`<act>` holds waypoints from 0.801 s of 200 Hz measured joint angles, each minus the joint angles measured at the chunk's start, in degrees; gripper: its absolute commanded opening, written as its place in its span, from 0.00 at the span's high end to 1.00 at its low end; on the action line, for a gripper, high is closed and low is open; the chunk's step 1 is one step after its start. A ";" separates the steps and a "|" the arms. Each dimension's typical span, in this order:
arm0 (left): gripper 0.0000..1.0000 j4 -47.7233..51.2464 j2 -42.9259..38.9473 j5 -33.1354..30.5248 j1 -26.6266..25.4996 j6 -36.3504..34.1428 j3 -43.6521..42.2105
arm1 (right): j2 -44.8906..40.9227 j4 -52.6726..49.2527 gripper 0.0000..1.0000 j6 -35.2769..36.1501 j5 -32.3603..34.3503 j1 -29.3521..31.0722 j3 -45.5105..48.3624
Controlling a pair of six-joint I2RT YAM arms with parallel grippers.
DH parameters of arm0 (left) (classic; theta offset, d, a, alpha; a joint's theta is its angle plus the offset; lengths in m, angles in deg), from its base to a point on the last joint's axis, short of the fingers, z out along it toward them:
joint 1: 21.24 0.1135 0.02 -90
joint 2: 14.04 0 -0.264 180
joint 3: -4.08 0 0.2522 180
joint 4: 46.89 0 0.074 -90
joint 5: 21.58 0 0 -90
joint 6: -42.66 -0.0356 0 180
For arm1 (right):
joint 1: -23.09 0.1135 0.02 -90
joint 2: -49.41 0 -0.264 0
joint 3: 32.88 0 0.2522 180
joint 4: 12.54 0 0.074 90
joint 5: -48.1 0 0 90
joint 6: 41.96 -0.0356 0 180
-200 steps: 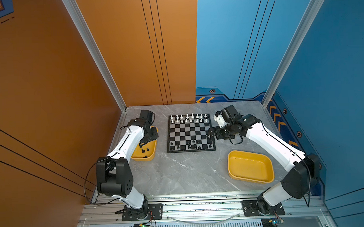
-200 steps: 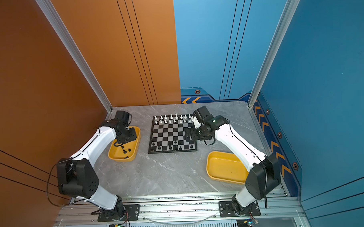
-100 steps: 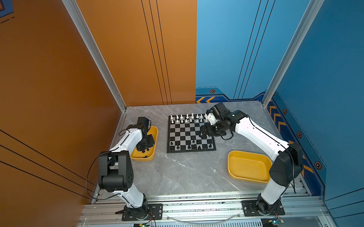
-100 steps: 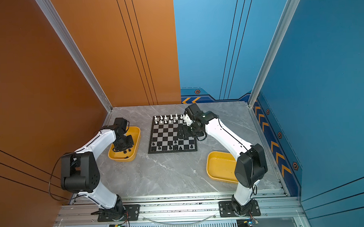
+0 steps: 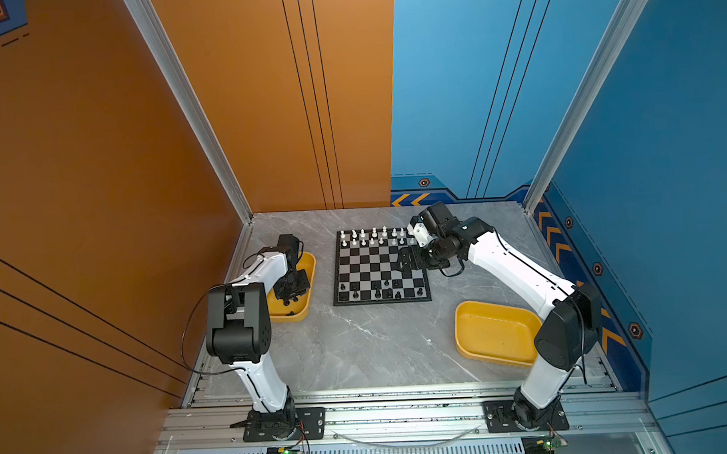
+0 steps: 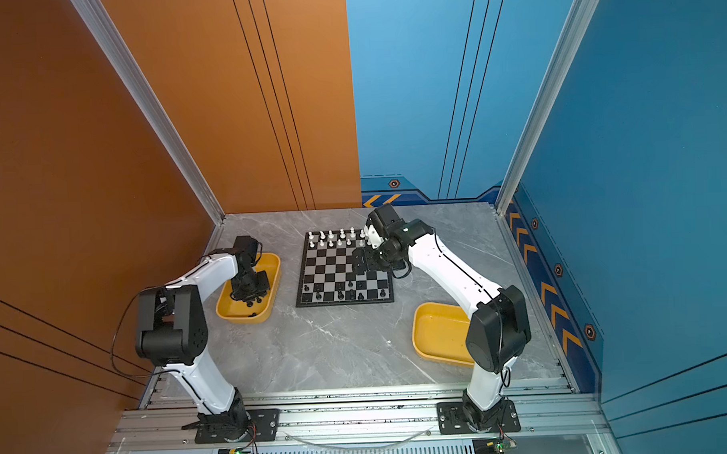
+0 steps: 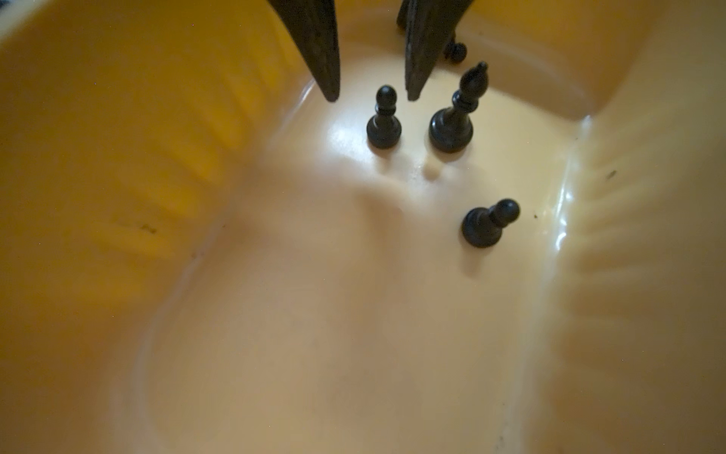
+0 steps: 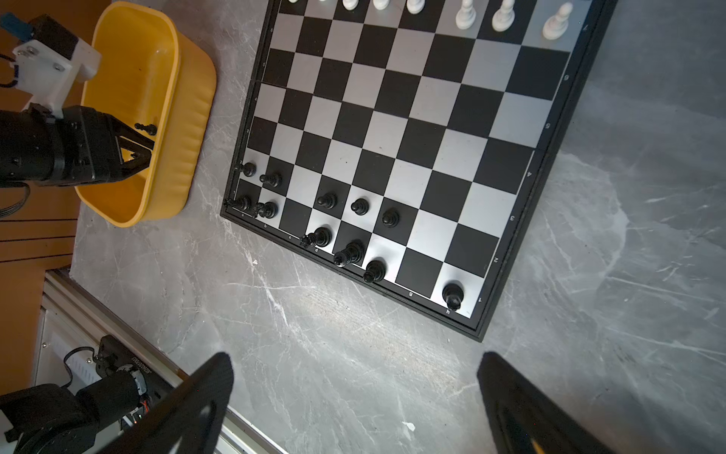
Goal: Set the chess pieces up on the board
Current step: 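Lower the left gripper and close it on a black pawn in the tray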
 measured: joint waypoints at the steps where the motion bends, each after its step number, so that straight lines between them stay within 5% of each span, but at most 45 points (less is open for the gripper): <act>1: 0.70 -0.02 0.04 0.00 0.00 0.00 0.00 | 0.04 -0.02 0.00 0.00 0.00 0.00 -0.04; 128: 0.77 -0.26 2.34 0.00 0.11 -0.37 0.33 | 0.50 -0.13 0.00 0.63 0.02 -0.81 -0.59; 160: 0.93 -0.28 2.75 -0.02 0.11 -0.46 0.33 | 0.50 -0.15 0.00 0.83 0.00 -0.90 -0.59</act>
